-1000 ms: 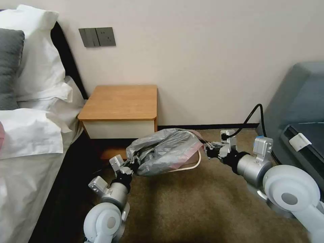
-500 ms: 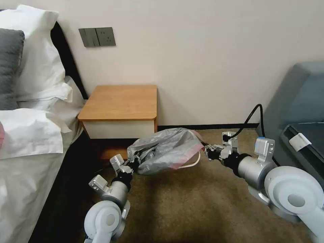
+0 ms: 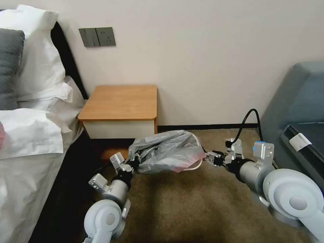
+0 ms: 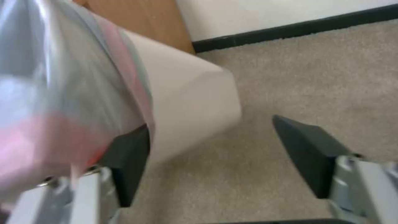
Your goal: Pick up the garbage bag from the table and place it over the trash can.
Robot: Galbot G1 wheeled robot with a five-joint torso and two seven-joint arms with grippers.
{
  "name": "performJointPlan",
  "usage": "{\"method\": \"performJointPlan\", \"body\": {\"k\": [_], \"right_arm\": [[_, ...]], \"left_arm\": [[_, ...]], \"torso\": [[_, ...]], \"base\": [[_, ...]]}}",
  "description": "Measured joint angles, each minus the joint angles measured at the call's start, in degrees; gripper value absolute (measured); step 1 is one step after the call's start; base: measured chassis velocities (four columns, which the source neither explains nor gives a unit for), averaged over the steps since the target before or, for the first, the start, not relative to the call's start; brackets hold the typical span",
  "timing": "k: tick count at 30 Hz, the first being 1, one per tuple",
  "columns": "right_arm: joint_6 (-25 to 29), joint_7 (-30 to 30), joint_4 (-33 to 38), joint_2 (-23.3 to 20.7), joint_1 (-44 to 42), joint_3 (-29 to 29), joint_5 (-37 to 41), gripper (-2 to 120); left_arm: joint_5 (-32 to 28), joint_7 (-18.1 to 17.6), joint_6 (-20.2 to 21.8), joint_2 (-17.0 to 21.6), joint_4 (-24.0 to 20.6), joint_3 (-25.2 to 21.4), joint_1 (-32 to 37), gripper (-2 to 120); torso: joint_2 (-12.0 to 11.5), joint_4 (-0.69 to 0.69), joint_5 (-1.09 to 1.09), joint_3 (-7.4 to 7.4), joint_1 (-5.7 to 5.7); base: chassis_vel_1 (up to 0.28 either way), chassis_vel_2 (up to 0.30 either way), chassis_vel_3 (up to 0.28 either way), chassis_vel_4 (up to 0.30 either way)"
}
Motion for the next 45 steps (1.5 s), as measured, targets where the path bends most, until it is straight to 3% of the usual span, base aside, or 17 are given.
{"method": "performJointPlan", "body": {"k": [6,11,16,20,24,29,39,42,45], "right_arm": [[-0.70,2.14,0.85,-1.12,-0.18,-0.21,0.58,98],[-0.94,2.54,-0.50,0.01,-0.47,-0.67,0.15,100],[3.46,2.27,2.54,0.75,-3.85,3.85,-0.73,100],[7.02,-1.69,5.17,2.46,-7.69,9.83,0.57,100],[10.18,-10.17,5.75,6.32,-13.81,16.58,4.21,100],[13.87,-18.73,5.76,10.27,-14.62,16.03,7.47,100],[16.13,-22.62,3.04,14.01,-11.41,12.95,10.22,100],[16.29,-23.08,2.00,15.27,-10.93,12.43,10.03,98],[16.96,-23.23,1.23,16.38,-10.93,12.18,9.92,84]], "left_arm": [[1.90,-0.15,-1.26,0.01,0.89,-0.14,-0.73,5],[1.96,-0.07,-1.27,0.01,0.99,-0.02,-0.88,5],[1.74,-0.05,-1.16,0.17,1.08,-0.25,-1.18,5],[1.38,-0.26,-0.92,0.24,1.44,-0.49,-1.22,5],[0.33,-0.61,-0.34,0.36,1.55,-0.57,-1.16,5],[-1.51,-1.04,1.11,0.45,1.06,-0.56,-1.15,5],[-3.01,-1.05,2.04,0.77,0.48,-0.57,-0.79,5],[-3.04,-1.05,2.07,0.77,0.48,-0.52,-0.81,5],[-3.05,-1.04,2.10,0.65,0.48,-0.38,-0.95,5]], "torso": [[0.00,0.00,0.00,0.00,0.00],[0.00,0.01,0.01,0.00,0.00],[0.00,0.01,0.00,0.00,0.00],[0.00,0.01,-0.01,0.00,0.00],[0.00,-0.01,0.00,0.00,0.00],[0.00,-0.01,-0.01,0.00,0.00],[0.00,0.01,-0.01,0.00,0.00],[0.00,0.01,0.00,0.00,0.00],[0.00,0.00,0.00,0.00,0.00]], "base": [[0.000,0.000,0.000,0.000],[0.000,0.000,0.000,0.000],[0.000,0.000,0.000,0.000],[0.000,0.000,0.000,0.000],[0.000,0.000,0.000,0.000],[0.000,0.000,0.000,0.000],[0.000,0.000,0.000,0.000],[0.000,0.000,0.000,0.000],[0.000,0.000,0.000,0.000]]}}
